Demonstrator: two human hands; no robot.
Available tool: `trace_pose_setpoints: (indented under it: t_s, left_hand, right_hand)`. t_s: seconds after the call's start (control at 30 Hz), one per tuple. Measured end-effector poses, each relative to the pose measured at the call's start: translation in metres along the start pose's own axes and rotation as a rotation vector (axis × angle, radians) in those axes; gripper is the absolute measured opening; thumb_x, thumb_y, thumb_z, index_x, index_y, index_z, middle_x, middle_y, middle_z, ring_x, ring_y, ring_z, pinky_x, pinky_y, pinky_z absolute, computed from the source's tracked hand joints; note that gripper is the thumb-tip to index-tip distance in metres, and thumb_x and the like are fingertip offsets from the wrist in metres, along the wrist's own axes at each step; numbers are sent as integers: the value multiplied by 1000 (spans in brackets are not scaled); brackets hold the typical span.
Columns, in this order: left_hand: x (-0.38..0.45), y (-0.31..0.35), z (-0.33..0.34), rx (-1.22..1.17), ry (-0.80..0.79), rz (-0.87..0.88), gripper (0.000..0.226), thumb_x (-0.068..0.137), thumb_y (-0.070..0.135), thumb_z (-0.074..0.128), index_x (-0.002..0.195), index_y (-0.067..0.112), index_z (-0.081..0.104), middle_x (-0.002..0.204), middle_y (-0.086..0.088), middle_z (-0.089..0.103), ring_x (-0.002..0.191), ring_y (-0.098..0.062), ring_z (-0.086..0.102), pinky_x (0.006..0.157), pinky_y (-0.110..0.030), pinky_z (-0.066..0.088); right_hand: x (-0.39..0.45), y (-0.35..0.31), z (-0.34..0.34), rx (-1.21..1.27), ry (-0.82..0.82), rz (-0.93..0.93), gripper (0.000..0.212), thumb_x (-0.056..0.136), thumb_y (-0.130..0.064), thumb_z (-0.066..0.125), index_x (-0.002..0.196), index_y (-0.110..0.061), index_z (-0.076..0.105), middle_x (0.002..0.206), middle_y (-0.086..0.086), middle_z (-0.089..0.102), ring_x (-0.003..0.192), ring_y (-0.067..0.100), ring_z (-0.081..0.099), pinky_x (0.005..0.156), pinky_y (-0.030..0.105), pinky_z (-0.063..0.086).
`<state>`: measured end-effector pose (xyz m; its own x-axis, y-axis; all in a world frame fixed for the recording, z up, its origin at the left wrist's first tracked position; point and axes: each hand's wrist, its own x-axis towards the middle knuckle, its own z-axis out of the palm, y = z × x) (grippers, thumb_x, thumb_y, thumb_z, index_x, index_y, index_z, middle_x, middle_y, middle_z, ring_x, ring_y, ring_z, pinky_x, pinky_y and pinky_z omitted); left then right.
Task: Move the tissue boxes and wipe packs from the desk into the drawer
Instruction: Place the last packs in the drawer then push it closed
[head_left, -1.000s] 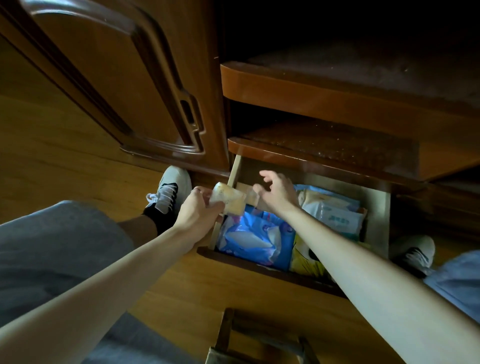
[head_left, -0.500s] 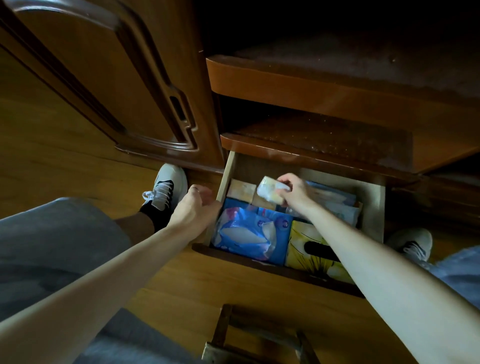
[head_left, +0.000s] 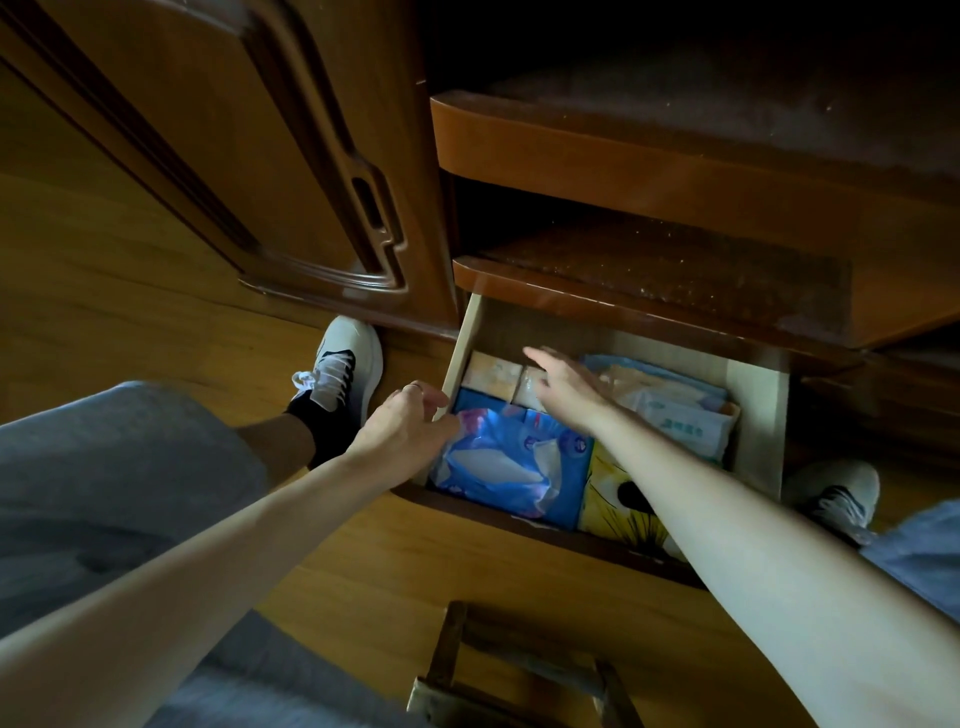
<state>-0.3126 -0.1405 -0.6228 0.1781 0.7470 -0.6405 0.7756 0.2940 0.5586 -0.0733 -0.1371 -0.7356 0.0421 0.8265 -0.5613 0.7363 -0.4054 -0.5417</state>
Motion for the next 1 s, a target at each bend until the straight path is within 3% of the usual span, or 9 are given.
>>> trace_pose_setpoints:
  t_s: [0.1, 0.23, 0.33, 0.4, 0.5, 0.63, 0.8, 0.9, 1.0]
  left_hand:
    - [3, -2, 1, -7, 13, 0, 49, 86, 47, 65, 127, 21, 59, 119, -3, 64, 104, -21, 62, 88, -41, 57]
    - [1, 2, 2, -17, -12, -13, 82, 58, 72, 54, 124, 23, 61, 114, 0, 65, 101, -18, 62, 75, -30, 53]
    - [6, -4, 7, 30, -5, 3, 61, 77, 63, 61, 123, 23, 61, 116, 0, 66, 99, -18, 63, 70, -27, 51]
    - [10, -7, 8, 91, 15, 31, 47, 87, 53, 62, 125, 25, 60, 118, 0, 65, 99, -17, 63, 72, -29, 53]
    - [12, -6, 10, 174, 28, 70, 52, 88, 58, 60, 128, 26, 57, 123, 0, 60, 102, -18, 61, 77, -32, 54]
    - [11, -4, 15, 312, 31, 117, 62, 87, 71, 56, 129, 26, 54, 119, -1, 56, 107, -22, 58, 87, -39, 53]
    - [3, -12, 30, 708, -6, 516, 81, 75, 57, 73, 144, 28, 41, 142, 2, 43, 132, -23, 41, 107, -41, 40]
    - [0, -19, 49, 863, -5, 708, 83, 73, 65, 71, 143, 30, 42, 142, 7, 40, 135, -17, 37, 113, -41, 34]
    - [-7, -24, 73, 999, -1, 821, 75, 75, 66, 70, 137, 30, 50, 136, 6, 45, 134, -19, 40, 114, -44, 37]
  right_hand:
    - [-2, -8, 4, -69, -121, 14, 66, 99, -23, 37, 162, -39, 22, 158, 6, 46, 114, 24, 65, 90, 42, 57]
    - [-4, -10, 8, -91, -98, 5, 64, 101, -25, 36, 162, -36, 21, 158, 7, 47, 133, 30, 55, 103, 48, 49]
    - [-3, -9, 7, -138, -101, 6, 62, 103, -25, 35, 162, -36, 21, 161, 9, 43, 140, 31, 48, 107, 53, 46]
    - [-2, -11, 6, -252, -107, -20, 62, 103, -26, 33, 163, -34, 20, 167, 7, 32, 150, 31, 32, 115, 56, 36]
    - [-8, -17, 6, -267, -54, -36, 67, 102, -32, 34, 164, -37, 10, 174, 0, 10, 158, 27, 10, 123, 57, 13]
    - [-28, -11, 5, -118, 129, -77, 67, 102, -34, 37, 163, -41, 11, 173, -4, 14, 156, 24, 18, 122, 53, 21]
    - [-86, 28, -2, -95, 250, -204, 64, 101, -40, 52, 159, -34, 24, 159, 2, 40, 145, 23, 38, 115, 46, 38]
    - [-140, 60, -7, -232, 253, -288, 60, 99, -63, 45, 150, -35, 33, 148, -1, 52, 133, 17, 48, 109, 43, 45]
    - [-192, 93, -5, -400, 163, -229, 70, 88, -83, 37, 141, -37, 40, 142, -8, 54, 128, 13, 50, 103, 33, 41]
